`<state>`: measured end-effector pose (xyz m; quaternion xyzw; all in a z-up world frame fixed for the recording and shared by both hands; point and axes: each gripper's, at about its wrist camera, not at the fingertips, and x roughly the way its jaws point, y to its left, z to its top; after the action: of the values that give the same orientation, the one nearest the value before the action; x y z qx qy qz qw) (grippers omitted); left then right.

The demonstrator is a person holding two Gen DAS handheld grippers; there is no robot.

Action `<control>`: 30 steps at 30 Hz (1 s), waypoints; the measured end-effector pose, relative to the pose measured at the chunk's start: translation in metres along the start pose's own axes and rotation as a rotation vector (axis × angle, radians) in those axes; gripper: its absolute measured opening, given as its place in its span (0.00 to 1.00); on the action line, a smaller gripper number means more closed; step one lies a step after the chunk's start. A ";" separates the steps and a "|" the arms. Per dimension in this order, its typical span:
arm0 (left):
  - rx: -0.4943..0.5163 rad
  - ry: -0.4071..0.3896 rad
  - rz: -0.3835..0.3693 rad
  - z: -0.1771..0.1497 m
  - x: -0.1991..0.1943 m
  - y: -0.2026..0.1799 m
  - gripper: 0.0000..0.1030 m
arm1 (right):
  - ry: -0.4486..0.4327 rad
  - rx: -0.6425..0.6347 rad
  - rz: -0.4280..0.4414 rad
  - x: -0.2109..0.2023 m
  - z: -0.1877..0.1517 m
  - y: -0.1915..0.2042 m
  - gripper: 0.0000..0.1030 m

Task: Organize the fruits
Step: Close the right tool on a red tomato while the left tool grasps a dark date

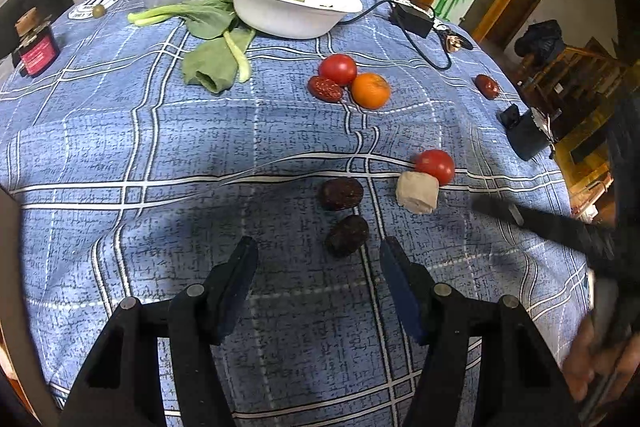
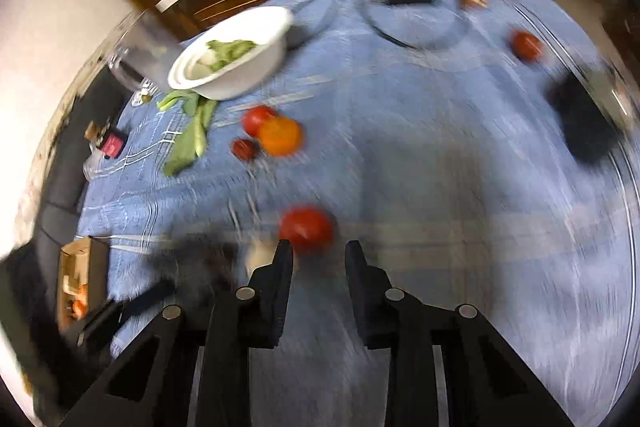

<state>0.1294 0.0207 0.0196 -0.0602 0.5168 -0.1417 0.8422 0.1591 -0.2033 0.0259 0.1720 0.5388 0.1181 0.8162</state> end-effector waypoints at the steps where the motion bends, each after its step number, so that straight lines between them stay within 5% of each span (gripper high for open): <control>1: 0.007 0.002 -0.006 0.000 0.001 -0.001 0.61 | 0.007 0.017 0.013 -0.006 -0.008 -0.007 0.28; 9: 0.068 0.012 -0.013 0.007 0.011 -0.014 0.59 | -0.065 -0.006 0.010 -0.041 -0.036 -0.023 0.29; 13: 0.102 0.026 0.007 0.009 0.017 -0.025 0.22 | -0.076 -0.047 0.039 -0.030 -0.020 -0.006 0.29; 20: 0.086 0.011 -0.003 0.007 0.017 -0.023 0.23 | -0.073 -0.098 0.036 0.007 0.014 0.024 0.36; 23: 0.090 0.003 -0.007 0.007 0.017 -0.026 0.28 | -0.067 -0.121 -0.001 0.020 0.026 0.032 0.47; 30: 0.080 0.008 0.002 0.009 0.019 -0.025 0.23 | -0.038 -0.146 -0.042 0.043 0.033 0.038 0.43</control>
<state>0.1407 -0.0088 0.0139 -0.0255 0.5141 -0.1614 0.8420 0.2057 -0.1569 0.0169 0.1030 0.5165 0.1367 0.8390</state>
